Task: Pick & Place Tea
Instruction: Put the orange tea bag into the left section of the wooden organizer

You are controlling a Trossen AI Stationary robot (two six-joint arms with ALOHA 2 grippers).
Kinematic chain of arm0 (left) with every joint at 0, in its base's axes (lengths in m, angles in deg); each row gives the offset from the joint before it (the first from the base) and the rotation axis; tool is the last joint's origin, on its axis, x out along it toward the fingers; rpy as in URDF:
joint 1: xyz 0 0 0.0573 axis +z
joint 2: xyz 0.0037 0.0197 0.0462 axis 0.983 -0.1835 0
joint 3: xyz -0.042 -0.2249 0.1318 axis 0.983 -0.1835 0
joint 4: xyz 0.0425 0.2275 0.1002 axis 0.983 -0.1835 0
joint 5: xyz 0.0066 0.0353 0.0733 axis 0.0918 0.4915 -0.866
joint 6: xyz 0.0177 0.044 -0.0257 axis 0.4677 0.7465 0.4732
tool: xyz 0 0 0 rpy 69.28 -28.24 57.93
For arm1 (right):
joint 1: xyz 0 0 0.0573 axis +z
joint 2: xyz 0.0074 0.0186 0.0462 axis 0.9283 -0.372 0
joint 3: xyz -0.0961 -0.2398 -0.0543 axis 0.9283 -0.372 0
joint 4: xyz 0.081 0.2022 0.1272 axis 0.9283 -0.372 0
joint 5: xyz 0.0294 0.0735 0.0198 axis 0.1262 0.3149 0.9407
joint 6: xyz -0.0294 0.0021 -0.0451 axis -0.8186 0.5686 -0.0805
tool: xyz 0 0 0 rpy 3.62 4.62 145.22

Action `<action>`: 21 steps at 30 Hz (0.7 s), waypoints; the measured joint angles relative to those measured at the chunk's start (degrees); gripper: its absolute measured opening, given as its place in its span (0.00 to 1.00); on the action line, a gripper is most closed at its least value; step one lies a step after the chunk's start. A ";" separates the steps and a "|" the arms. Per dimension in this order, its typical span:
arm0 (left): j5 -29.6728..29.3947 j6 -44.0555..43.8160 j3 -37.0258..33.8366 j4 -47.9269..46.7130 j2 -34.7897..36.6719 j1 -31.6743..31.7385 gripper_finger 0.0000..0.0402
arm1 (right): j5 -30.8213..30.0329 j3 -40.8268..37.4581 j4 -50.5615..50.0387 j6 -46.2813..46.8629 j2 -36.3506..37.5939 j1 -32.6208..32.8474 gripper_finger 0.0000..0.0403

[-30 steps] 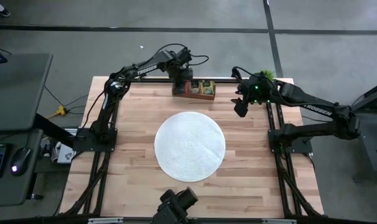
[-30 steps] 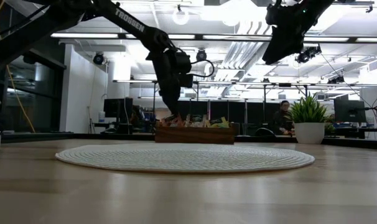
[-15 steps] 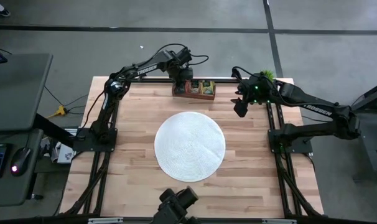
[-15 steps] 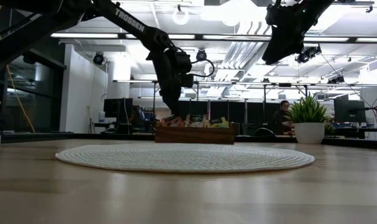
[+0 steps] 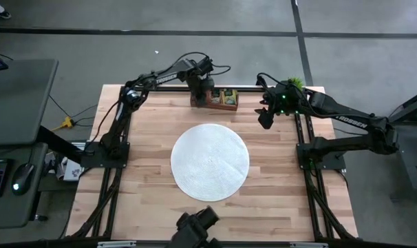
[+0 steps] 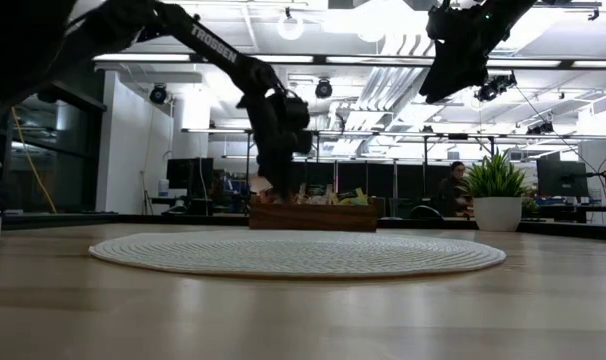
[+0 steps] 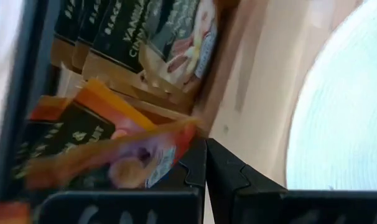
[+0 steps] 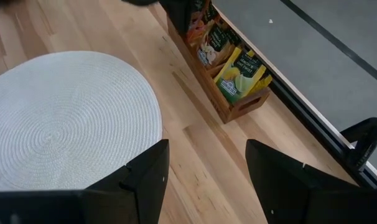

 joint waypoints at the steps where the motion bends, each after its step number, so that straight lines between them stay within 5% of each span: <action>1: 0.04 -0.99 0.00 0.20 -0.77 -0.02 0.00 | 0.01 0.00 0.01 0.12 0.00 0.00 0.52; 21: -3.48 -9.31 0.23 3.24 -1.60 -0.49 0.00 | 0.02 0.00 0.00 0.47 0.00 0.00 0.52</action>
